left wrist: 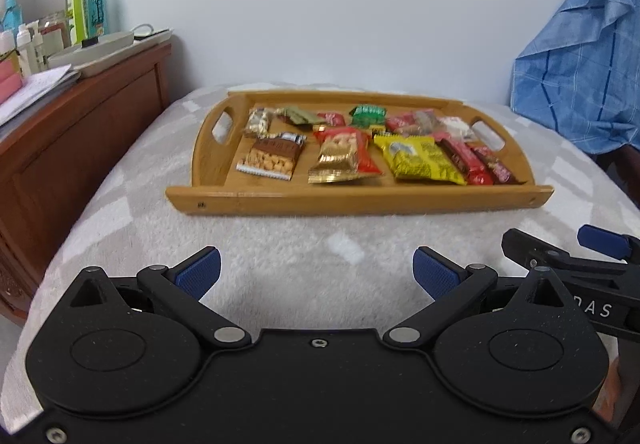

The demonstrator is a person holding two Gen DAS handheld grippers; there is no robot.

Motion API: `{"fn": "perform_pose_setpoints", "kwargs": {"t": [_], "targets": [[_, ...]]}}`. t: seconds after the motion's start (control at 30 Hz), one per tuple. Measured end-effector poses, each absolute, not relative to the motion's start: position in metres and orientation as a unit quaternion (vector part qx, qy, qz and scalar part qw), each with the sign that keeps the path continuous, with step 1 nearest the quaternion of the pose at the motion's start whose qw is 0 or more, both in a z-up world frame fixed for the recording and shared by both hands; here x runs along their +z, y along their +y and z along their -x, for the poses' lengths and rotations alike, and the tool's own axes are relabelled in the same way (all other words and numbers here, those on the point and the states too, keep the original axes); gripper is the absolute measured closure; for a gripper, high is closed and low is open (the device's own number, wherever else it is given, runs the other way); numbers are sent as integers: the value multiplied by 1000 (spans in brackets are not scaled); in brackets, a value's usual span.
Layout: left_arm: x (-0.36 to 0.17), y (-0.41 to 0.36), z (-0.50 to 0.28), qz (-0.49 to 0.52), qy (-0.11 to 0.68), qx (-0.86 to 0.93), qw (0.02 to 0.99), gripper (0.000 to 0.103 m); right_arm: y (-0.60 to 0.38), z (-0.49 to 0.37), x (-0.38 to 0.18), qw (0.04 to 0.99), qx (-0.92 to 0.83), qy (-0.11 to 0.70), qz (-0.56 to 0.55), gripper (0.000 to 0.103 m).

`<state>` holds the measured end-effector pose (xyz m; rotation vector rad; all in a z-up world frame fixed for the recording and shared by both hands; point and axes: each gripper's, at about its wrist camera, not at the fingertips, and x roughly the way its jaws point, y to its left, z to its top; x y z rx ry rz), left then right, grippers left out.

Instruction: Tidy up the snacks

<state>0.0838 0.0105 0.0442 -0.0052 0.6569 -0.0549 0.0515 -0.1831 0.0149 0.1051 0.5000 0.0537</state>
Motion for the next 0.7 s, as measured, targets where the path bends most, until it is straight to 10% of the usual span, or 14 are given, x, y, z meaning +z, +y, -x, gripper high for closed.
{"fn": "perform_pose_setpoints", "kwargs": {"t": [0.7], "targets": [[0,14,-88,-3,334,-12,943,0,-175,-56,-17,963,-10,270,-13,0]]}}
